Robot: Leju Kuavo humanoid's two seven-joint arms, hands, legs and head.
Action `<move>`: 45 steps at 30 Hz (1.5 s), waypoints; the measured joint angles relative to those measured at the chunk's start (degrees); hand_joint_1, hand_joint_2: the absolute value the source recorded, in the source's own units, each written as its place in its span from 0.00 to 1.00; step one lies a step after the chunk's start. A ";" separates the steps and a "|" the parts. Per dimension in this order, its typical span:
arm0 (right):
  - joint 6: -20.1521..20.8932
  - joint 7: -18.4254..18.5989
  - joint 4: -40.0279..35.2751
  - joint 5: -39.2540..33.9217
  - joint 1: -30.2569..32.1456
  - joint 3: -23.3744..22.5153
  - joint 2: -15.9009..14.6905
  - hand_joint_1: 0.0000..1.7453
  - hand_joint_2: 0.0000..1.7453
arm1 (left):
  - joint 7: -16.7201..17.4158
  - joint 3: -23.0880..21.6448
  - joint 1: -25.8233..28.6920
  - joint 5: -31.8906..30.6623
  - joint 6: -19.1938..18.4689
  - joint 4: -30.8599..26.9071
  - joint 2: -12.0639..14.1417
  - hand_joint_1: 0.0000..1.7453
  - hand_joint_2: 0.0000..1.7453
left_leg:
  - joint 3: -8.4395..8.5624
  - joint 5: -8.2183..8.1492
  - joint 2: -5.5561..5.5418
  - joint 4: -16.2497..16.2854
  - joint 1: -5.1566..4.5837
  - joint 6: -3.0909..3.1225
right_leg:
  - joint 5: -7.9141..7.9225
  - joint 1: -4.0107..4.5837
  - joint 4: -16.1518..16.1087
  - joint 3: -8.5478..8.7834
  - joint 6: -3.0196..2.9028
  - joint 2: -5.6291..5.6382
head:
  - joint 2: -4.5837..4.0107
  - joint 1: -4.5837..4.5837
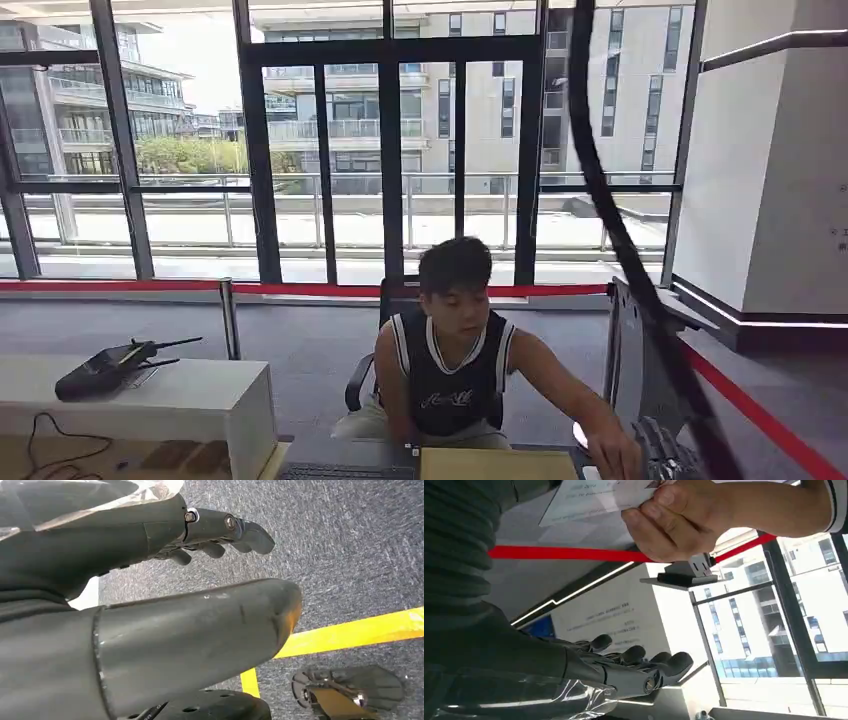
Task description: Pass the card to the sensor for recognition and then transmit it.
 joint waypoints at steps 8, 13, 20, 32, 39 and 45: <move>-0.22 0.00 0.04 -0.24 -0.05 1.49 0.09 0.09 1.00 | 0.00 -0.22 0.00 0.00 0.00 0.00 0.02 0.00 0.00 | 0.00 0.00 0.00 0.00 0.00 0.00 | 0.00 0.01 0.00 -0.01 0.00 0.00 | 0.00 0.02; -0.79 0.20 0.09 -1.03 -0.05 2.15 0.07 1.00 1.00 | -0.17 -0.42 0.01 -0.33 -0.02 0.00 0.00 0.00 0.00 | 0.00 0.00 0.01 0.00 0.00 0.00 | 0.00 0.01 0.00 -0.02 0.00 0.00 | 0.00 0.02; -0.83 0.44 0.00 -2.05 0.17 2.21 -0.04 1.00 1.00 | -0.48 -1.18 0.02 -0.33 -0.37 0.00 0.02 0.00 0.00 | 0.00 0.00 0.01 0.01 0.00 0.00 | 0.00 0.00 -0.01 -0.02 0.00 0.00 | 0.00 0.02; -0.79 0.81 -0.26 -2.73 0.68 2.47 -0.22 1.00 1.00 | -0.35 -1.62 0.00 -0.57 -0.77 0.00 0.15 0.00 0.00 | 0.01 0.00 0.00 0.01 0.00 0.00 | 0.00 0.01 -0.01 -0.02 -0.01 0.00 | 0.00 0.02; -0.46 1.73 -0.90 -2.93 1.83 2.58 -0.81 1.00 1.00 | -0.46 -1.73 0.00 -0.92 -0.90 0.00 0.33 0.00 0.00 | 0.01 0.00 0.01 0.01 0.00 0.00 | 0.00 0.01 -0.01 -0.03 0.00 0.00 | 0.00 0.02; 1.03 2.12 -0.87 -3.39 3.47 2.50 -1.44 1.00 1.00 | -0.07 -2.16 0.00 -0.61 -0.87 0.00 0.46 0.00 0.00 | 0.01 0.00 0.01 0.01 0.00 0.00 | 0.00 0.01 -0.01 -0.02 0.00 0.00 | 0.00 0.04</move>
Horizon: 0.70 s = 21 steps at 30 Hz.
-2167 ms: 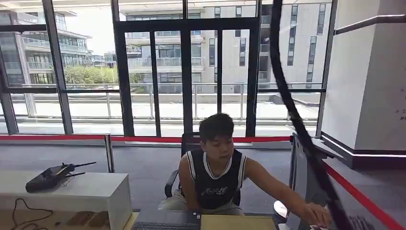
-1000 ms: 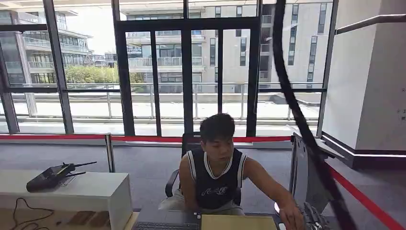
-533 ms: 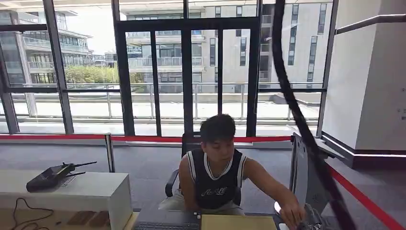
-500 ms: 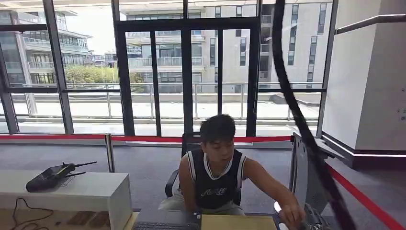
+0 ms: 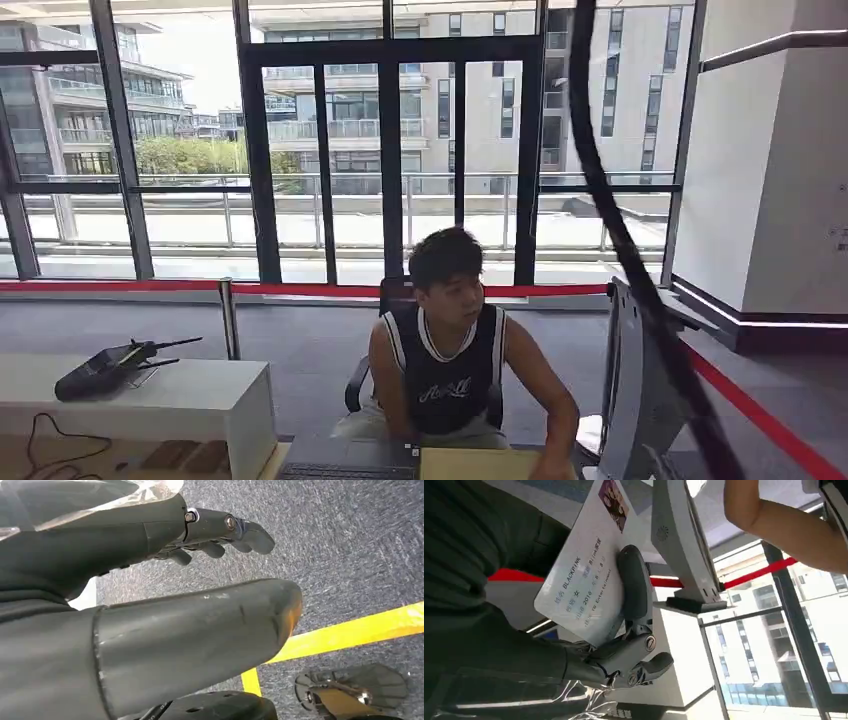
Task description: Pass the card to the sensor for recognition and then transmit it.
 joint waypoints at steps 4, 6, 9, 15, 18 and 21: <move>1.18 -0.13 0.50 -0.50 1.33 0.00 -0.09 1.00 1.00 | 0.11 -0.22 -0.01 0.55 0.09 0.00 0.04 0.00 0.00 | 0.00 0.00 0.00 0.00 0.00 0.00 | 0.00 0.00 0.00 -0.01 0.00 0.00 | 0.00 0.00; 1.51 -0.48 1.27 -0.90 1.72 -0.02 -0.09 1.00 1.00 | 0.33 -0.37 -0.01 0.76 0.15 0.00 0.07 0.00 0.00 | -0.01 0.00 0.00 0.00 0.00 0.00 | 0.00 0.00 0.00 -0.01 0.00 0.00 | 0.00 0.00; 1.99 -1.38 2.65 -1.44 2.34 0.00 -0.07 1.00 1.00 | 0.85 -0.39 0.00 1.03 0.37 0.00 0.07 0.00 0.00 | -0.03 0.00 -0.01 0.00 0.00 0.00 | 0.00 0.00 0.00 -0.02 0.00 0.00 | 0.00 0.00; 2.23 -3.06 6.16 -2.10 2.62 0.22 0.70 1.00 1.00 | 1.12 -0.39 -0.02 1.68 1.05 0.00 0.04 0.00 0.00 | -0.03 0.00 0.00 0.00 0.00 0.00 | 0.00 0.00 0.00 -0.02 0.00 0.00 | 0.00 0.00; 2.01 -3.50 8.15 -2.10 3.00 0.42 1.33 1.00 1.00 | 1.07 -0.39 -0.03 1.68 1.07 0.00 0.02 0.00 0.00 | -0.04 0.00 -0.01 0.00 0.00 0.00 | 0.00 0.00 0.00 -0.02 0.00 0.00 | 0.00 0.00; 1.84 -3.70 9.77 -2.01 3.26 0.66 2.01 1.00 1.00 | 0.85 -0.42 -0.04 1.64 1.05 0.00 0.02 0.00 0.00 | -0.04 0.00 0.00 0.00 0.00 0.00 | 0.00 0.00 0.00 -0.04 0.00 0.00 | 0.00 0.00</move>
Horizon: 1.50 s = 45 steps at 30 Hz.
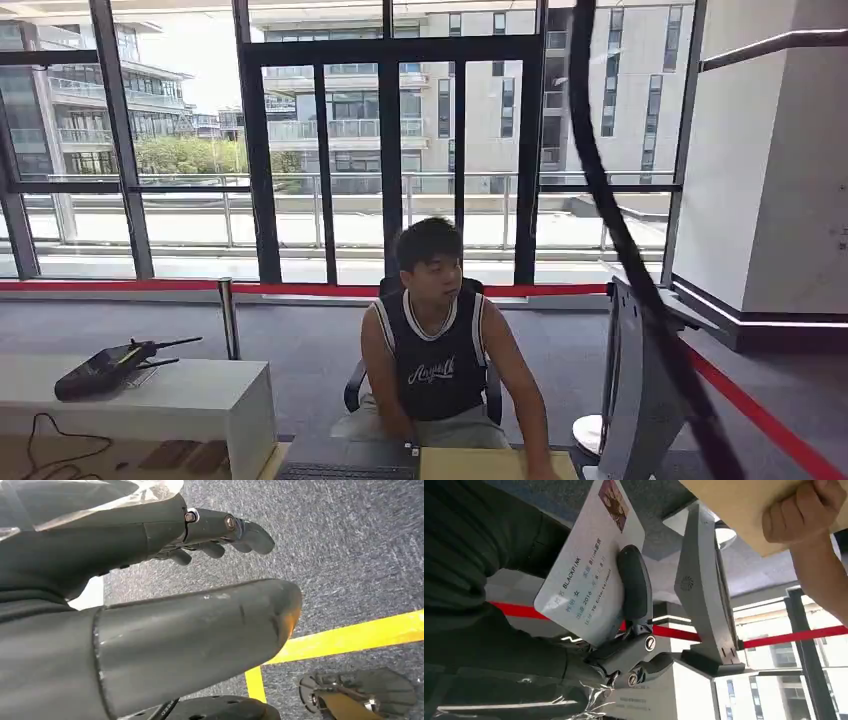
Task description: Pass the card to the sensor for recognition and then transmit it.
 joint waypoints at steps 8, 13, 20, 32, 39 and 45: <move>-0.46 -1.07 4.77 -0.55 0.84 0.85 2.01 1.00 1.00 | -0.33 -0.07 -0.03 -0.11 0.00 0.00 0.00 0.00 0.00 | -0.01 0.00 0.00 0.00 0.00 0.00 | 0.00 0.01 0.00 0.00 0.00 0.00 | 0.00 0.00; -0.61 -1.77 7.56 -1.53 1.06 1.18 3.34 1.00 1.00 | -0.31 -0.26 -0.05 -0.33 0.02 0.00 0.02 0.00 0.00 | -0.01 0.00 0.00 0.00 0.00 0.00 | 0.00 0.01 0.00 0.00 0.00 0.00 | 0.00 0.00; -0.61 -2.54 10.78 -2.08 1.82 1.97 4.83 1.00 1.00 | -0.15 -0.44 -0.06 -0.33 0.15 0.00 0.02 0.00 0.00 | -0.01 0.00 0.00 0.00 0.00 0.00 | 0.00 0.00 0.00 0.00 0.00 0.00 | 0.00 -0.02; -0.66 -3.26 14.26 -2.64 2.79 2.45 6.47 1.00 1.00 | -0.15 -0.48 -0.11 -0.35 0.15 0.00 0.02 0.00 0.00 | 0.03 0.00 0.01 0.00 0.00 0.00 | 0.00 0.01 0.00 0.02 0.00 0.01 | 0.00 -0.02; -0.85 -3.34 15.11 -3.23 2.86 2.47 7.06 1.00 1.00 | -0.07 -0.48 -0.11 -0.37 0.15 0.00 0.02 0.00 0.00 | 0.09 0.01 0.01 0.00 0.00 0.00 | 0.00 0.02 0.00 0.06 -0.01 0.01 | 0.00 -0.02; -1.25 -3.48 15.74 -3.59 2.95 2.47 7.32 1.00 1.00 | -0.11 -0.50 -0.11 -0.50 0.13 0.00 0.04 0.00 0.00 | 0.13 0.01 0.01 0.00 0.00 -0.01 | 0.02 0.02 0.00 0.10 -0.02 0.01 | 0.00 0.00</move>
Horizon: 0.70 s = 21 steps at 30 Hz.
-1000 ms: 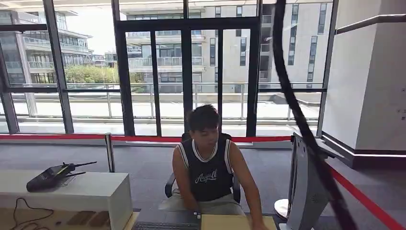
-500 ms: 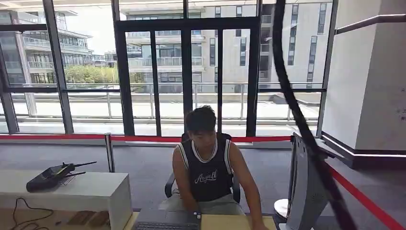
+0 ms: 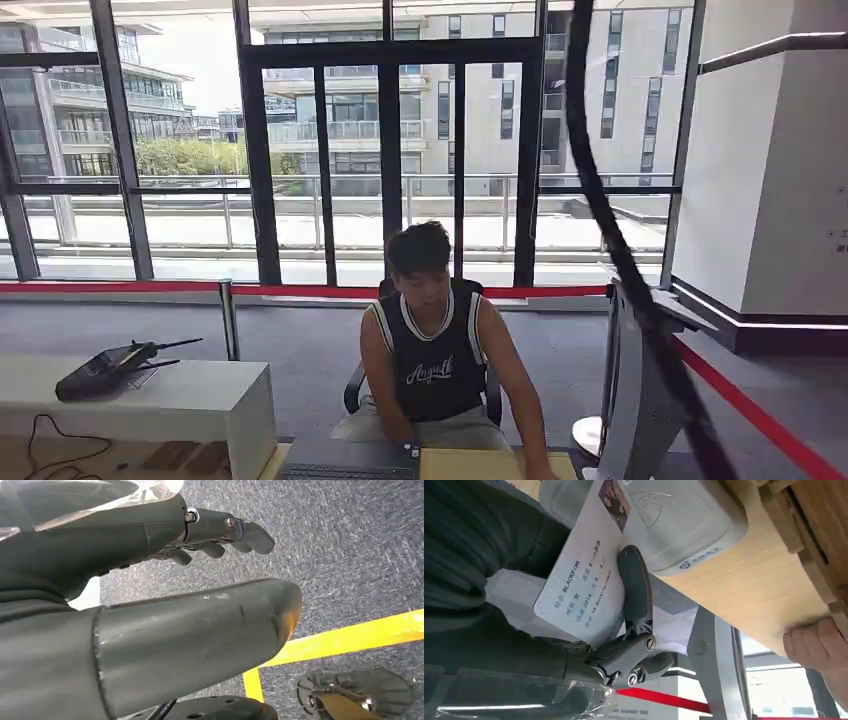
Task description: Pass the card to the sensor for recognition and then transmit it.
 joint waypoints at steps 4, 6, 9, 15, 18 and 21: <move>-0.50 -0.22 0.39 -0.15 0.01 -0.02 0.24 1.00 1.00 | 0.00 0.00 0.00 0.07 -0.11 0.00 0.02 0.00 0.00 | 0.02 0.00 0.00 0.00 0.00 0.00 | 0.00 0.01 0.00 0.02 0.00 0.00 | 0.00 0.00; -0.81 -0.22 0.46 -0.06 0.05 0.00 0.39 1.00 1.00 | 0.15 0.00 0.00 0.28 -0.15 0.00 0.02 0.00 0.00 | 0.01 0.00 0.00 0.00 0.00 0.00 | 0.00 0.01 0.00 0.02 0.00 0.00 | 0.00 0.00; -1.27 -0.22 0.68 0.13 0.03 0.00 0.85 1.00 1.00 | 0.59 0.00 0.00 0.37 -0.17 0.00 0.09 0.00 0.00 | 0.01 0.00 0.00 0.00 0.00 0.00 | 0.01 0.01 0.00 0.03 -0.01 0.00 | 0.00 0.00; -2.60 0.11 0.66 0.42 -0.43 0.11 1.44 1.00 1.00 | 1.16 0.00 0.00 0.39 -0.26 0.00 0.20 0.00 0.00 | -0.01 0.02 0.00 0.00 0.00 -0.02 | 0.01 0.02 0.01 0.03 -0.02 0.00 | 0.00 -0.02; -3.02 0.66 0.55 0.63 -1.01 0.11 1.40 1.00 1.00 | 1.11 -0.02 0.02 0.31 -0.26 0.00 0.31 0.00 0.00 | -0.06 0.05 0.00 0.00 0.00 -0.03 | 0.05 0.01 0.01 -0.02 0.00 0.00 | 0.00 0.00; -3.15 2.32 -1.25 1.34 -2.61 -0.11 0.22 1.00 1.00 | 0.46 -0.13 0.03 0.11 -0.26 0.00 0.33 0.00 0.00 | -0.10 0.07 0.00 0.01 0.00 -0.01 | 0.06 -0.01 0.01 -0.06 0.01 0.00 | 0.00 0.00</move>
